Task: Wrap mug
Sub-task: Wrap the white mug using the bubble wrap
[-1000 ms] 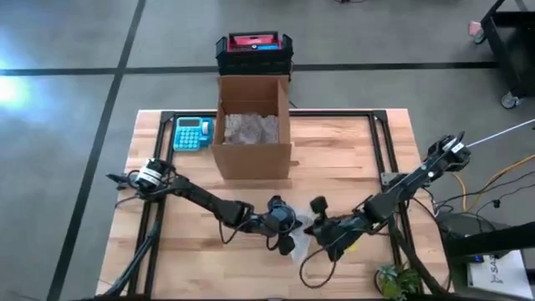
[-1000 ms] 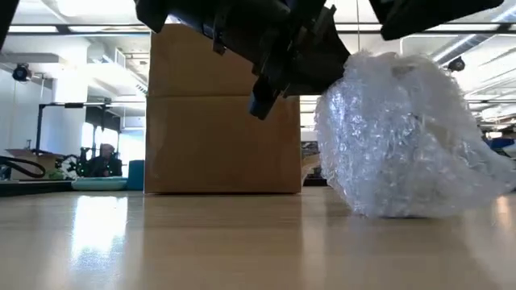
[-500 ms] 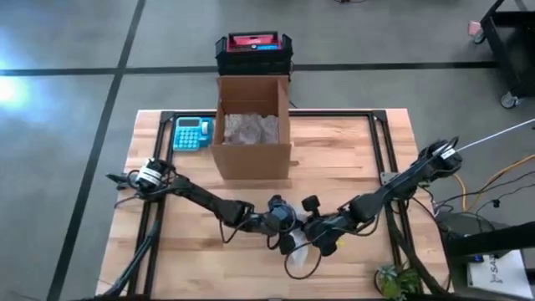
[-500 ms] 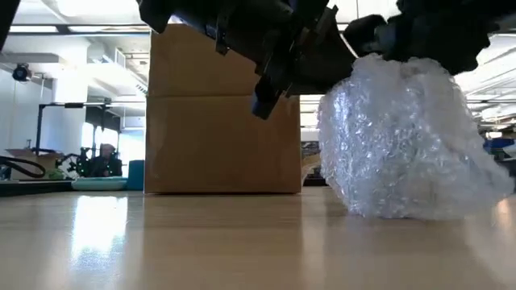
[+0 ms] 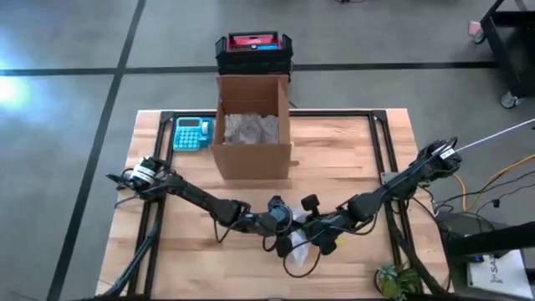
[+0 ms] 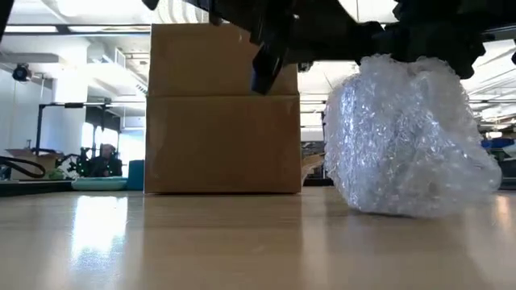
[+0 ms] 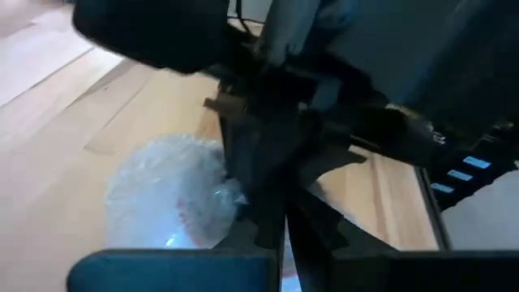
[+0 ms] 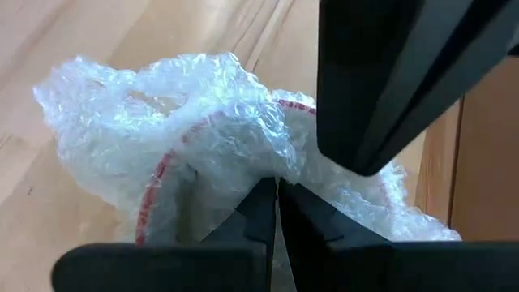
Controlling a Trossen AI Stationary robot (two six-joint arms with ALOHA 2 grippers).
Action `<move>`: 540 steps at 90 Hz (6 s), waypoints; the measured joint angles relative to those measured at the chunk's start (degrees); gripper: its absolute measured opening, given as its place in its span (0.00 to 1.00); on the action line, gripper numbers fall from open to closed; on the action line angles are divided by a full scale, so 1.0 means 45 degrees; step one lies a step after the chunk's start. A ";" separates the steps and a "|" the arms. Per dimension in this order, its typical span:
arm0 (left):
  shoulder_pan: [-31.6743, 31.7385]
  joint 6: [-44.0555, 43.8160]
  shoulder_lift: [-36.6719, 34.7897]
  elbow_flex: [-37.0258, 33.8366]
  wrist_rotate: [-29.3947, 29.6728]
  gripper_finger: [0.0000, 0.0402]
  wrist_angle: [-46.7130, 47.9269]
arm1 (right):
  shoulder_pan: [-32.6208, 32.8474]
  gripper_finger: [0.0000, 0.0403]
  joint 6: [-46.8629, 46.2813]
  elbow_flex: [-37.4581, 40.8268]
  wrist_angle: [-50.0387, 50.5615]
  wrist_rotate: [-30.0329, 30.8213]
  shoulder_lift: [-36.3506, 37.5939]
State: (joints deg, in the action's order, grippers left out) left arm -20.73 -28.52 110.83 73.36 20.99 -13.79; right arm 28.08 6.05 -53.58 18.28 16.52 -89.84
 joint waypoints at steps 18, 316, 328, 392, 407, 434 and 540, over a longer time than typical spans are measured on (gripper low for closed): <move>0.0010 0.0050 0.0712 0.0010 0.0015 0.00 -0.0220 | 0.0000 0.02 0.0012 -0.0170 -0.0036 -0.0010 -0.0016; 0.0060 -0.0081 0.0983 0.0010 0.0046 0.00 -0.0444 | -0.0928 0.02 -0.3546 -0.3731 0.5185 -0.3250 -0.2791; 0.0077 -0.0119 0.0986 0.0015 0.0076 0.00 -0.0403 | -0.0909 0.02 -0.3430 -0.4145 0.5755 -0.3380 -0.2032; 0.0073 -0.0154 0.0981 0.0018 0.0128 0.00 -0.0403 | -0.0323 0.02 -0.3510 -0.3181 0.3815 -0.1779 -0.1045; 0.0073 -0.0155 0.0981 0.0019 0.0110 0.00 -0.0445 | -0.0345 0.02 -0.3577 -0.2784 0.3523 -0.2231 -0.1308; 0.0042 0.0144 0.0759 -0.0005 0.0110 0.00 -0.0458 | -0.0602 0.02 -0.3683 -0.1503 0.2145 -0.2381 -0.1501; -0.0015 -0.0257 0.0704 0.0024 0.0087 0.00 -0.0012 | -0.0967 0.02 -0.3641 -0.1782 0.3386 -0.1608 -0.0666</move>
State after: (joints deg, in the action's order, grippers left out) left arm -20.80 -29.67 113.99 73.47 21.39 -13.84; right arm 23.73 -10.34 -61.60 33.51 9.28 -92.84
